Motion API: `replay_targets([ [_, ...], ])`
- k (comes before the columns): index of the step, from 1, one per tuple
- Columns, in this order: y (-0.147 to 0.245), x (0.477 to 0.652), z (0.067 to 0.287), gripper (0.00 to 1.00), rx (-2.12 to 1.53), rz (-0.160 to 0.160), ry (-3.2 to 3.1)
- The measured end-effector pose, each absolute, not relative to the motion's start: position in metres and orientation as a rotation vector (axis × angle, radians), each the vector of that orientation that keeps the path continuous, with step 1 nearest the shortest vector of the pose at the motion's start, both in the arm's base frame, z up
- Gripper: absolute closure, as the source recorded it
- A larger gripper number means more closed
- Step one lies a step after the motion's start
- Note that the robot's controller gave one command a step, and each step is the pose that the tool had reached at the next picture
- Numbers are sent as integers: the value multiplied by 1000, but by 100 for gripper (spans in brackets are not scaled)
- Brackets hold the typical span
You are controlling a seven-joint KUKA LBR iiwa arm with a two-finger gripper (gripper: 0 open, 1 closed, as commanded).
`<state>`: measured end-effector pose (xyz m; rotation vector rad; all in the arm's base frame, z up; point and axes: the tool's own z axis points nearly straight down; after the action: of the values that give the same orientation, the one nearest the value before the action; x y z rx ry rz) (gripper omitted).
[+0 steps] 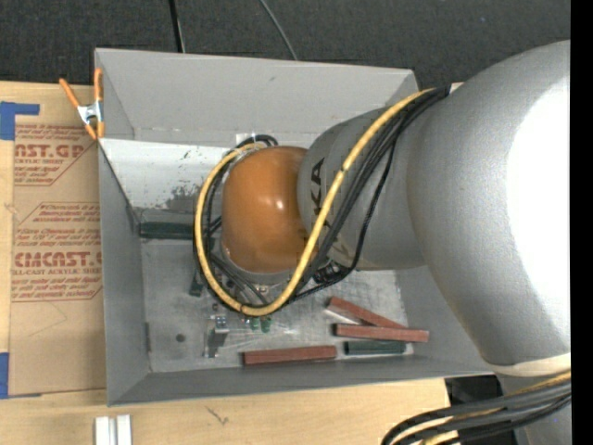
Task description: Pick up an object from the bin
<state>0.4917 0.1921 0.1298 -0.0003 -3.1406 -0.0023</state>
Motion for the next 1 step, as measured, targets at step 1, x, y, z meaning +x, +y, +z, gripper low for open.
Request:
replay_targets([
  [1, 192, 492, 130, 0, 0, -2, -3141],
])
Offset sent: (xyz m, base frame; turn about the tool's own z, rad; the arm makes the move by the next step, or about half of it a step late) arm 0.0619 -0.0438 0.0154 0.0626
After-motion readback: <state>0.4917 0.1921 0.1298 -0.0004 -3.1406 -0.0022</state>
